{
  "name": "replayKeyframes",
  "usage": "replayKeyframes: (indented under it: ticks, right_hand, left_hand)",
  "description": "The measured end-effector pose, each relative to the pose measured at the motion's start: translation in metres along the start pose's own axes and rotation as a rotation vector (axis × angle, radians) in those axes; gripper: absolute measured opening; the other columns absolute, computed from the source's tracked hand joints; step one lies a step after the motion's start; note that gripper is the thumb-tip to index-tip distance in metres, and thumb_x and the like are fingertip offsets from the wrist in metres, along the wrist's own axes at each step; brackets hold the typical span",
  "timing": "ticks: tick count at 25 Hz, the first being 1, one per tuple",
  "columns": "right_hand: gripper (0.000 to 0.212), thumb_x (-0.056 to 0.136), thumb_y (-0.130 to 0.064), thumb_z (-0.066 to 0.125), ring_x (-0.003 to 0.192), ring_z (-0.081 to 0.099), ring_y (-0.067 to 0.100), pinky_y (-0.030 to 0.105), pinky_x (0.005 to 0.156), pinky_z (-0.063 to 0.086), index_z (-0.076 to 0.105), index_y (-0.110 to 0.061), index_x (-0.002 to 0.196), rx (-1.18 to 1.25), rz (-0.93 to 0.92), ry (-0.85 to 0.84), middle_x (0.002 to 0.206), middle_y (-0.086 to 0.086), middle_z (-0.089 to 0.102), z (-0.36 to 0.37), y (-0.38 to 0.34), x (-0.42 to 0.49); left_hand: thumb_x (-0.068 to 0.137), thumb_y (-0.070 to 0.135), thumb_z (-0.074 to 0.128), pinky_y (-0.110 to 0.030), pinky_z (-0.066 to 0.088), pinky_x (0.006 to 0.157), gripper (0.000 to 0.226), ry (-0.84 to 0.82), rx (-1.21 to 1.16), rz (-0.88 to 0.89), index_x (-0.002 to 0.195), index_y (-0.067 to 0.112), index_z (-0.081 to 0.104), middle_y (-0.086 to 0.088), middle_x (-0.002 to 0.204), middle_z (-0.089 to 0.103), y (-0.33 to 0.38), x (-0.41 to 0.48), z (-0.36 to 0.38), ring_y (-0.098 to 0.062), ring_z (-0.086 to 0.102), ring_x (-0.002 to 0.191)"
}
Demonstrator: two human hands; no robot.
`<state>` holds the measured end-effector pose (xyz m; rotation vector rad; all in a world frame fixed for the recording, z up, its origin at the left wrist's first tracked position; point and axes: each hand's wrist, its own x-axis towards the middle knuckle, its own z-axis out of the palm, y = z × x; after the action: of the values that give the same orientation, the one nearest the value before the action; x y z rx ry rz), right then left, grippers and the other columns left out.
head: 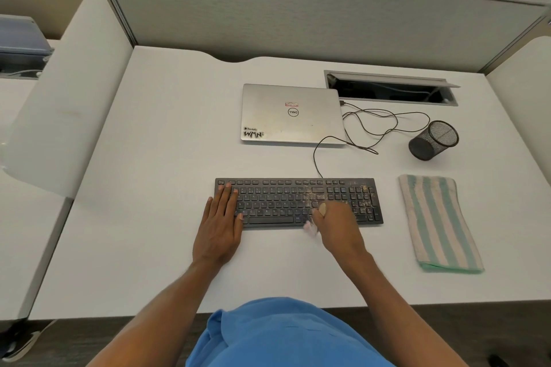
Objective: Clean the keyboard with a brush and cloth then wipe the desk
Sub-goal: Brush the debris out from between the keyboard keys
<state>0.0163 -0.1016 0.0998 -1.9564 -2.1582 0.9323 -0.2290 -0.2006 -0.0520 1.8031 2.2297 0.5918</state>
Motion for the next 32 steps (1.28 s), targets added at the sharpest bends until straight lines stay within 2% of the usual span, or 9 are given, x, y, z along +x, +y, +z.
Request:
replayKeyframes:
  ticks: [2,4,7,10,12,18,23,26,32]
  right_hand:
    - [0.044,0.100,-0.012,0.053,0.060,0.062,0.011,0.024,0.047,0.032,0.042,-0.012,0.057,0.070,-0.010,0.016,0.052,-0.006,0.046,-0.007,-0.001,0.003]
    - [0.047,0.102,-0.014,0.051,0.050,0.052,-0.002,0.015,0.044,0.029,0.041,-0.016,0.056,0.096,-0.051,0.074,0.049,-0.015,0.042,-0.010,-0.009,0.001]
    - [0.045,0.103,-0.015,0.052,0.045,0.048,-0.001,0.013,0.049,0.037,0.044,-0.017,0.059,0.093,-0.109,0.044,0.051,-0.017,0.040,-0.009,-0.010,-0.002]
    - [0.040,0.101,-0.015,0.055,0.049,0.045,0.003,0.016,0.048,0.031,0.053,-0.007,0.062,0.060,-0.080,-0.025,0.056,-0.006,0.049,-0.015,0.005,0.001]
    - [0.037,0.101,-0.014,0.055,0.052,0.055,-0.002,0.014,0.045,0.034,0.056,0.000,0.067,0.076,-0.065,-0.021,0.057,-0.002,0.055,-0.027,0.010,0.009]
    - [0.017,0.094,-0.009,0.063,0.060,0.056,-0.001,0.009,0.049,0.036,0.072,-0.005,0.080,0.086,-0.173,0.089,0.074,-0.001,0.068,-0.059,-0.008,0.060]
    - [0.015,0.097,-0.003,0.059,0.058,0.057,-0.006,0.002,0.051,0.037,0.073,0.003,0.094,0.072,-0.234,-0.135,0.088,0.005,0.069,-0.048,-0.040,0.088]
    - [0.018,0.097,-0.010,0.057,0.066,0.051,0.001,0.005,0.053,0.033,0.073,-0.006,0.103,-0.018,-0.281,-0.156,0.098,0.006,0.070,-0.027,-0.048,0.092]
    - [0.015,0.099,-0.010,0.054,0.062,0.053,0.001,0.004,0.043,0.036,0.067,-0.003,0.103,-0.020,-0.192,-0.133,0.080,-0.001,0.058,-0.037,-0.026,0.097]
  left_hand:
    - [0.109,0.034,0.031,-0.047,0.017,0.131,0.062,0.001,0.001,-0.005,0.167,0.013,0.024,-0.003,0.177,0.015,0.000,0.000,-0.001,-0.016,0.004,0.164]
    - [0.109,0.034,0.030,-0.047,0.017,0.131,0.062,0.000,0.004,-0.007,0.167,0.013,0.024,-0.003,0.177,0.015,0.001,0.000,-0.001,-0.016,0.004,0.164]
    - [0.109,0.034,0.030,-0.048,0.019,0.131,0.062,0.003,0.011,-0.002,0.167,0.012,0.026,-0.004,0.176,0.017,0.002,0.000,-0.001,-0.017,0.006,0.164]
    - [0.109,0.034,0.030,-0.048,0.020,0.130,0.061,0.002,0.012,-0.005,0.167,0.012,0.026,-0.004,0.176,0.017,0.001,0.001,-0.001,-0.018,0.006,0.164]
    - [0.109,0.033,0.030,-0.049,0.020,0.130,0.061,-0.003,0.010,-0.005,0.167,0.012,0.026,-0.004,0.176,0.017,0.002,0.001,-0.001,-0.018,0.006,0.164]
    - [0.109,0.033,0.031,-0.049,0.020,0.131,0.061,-0.009,-0.008,-0.017,0.167,0.014,0.026,-0.002,0.176,0.017,0.002,0.001,-0.001,-0.016,0.006,0.164]
    - [0.109,0.033,0.032,-0.049,0.022,0.130,0.061,-0.004,-0.014,-0.023,0.166,0.014,0.028,-0.002,0.176,0.019,0.001,0.002,-0.002,-0.016,0.008,0.164]
    - [0.109,0.033,0.032,-0.048,0.021,0.131,0.061,0.000,-0.013,-0.020,0.167,0.014,0.027,-0.002,0.176,0.019,0.001,0.002,-0.002,-0.016,0.008,0.164]
    - [0.109,0.033,0.031,-0.045,0.018,0.131,0.061,0.006,-0.010,-0.028,0.167,0.014,0.028,-0.001,0.176,0.019,0.002,0.001,-0.002,-0.015,0.009,0.164]
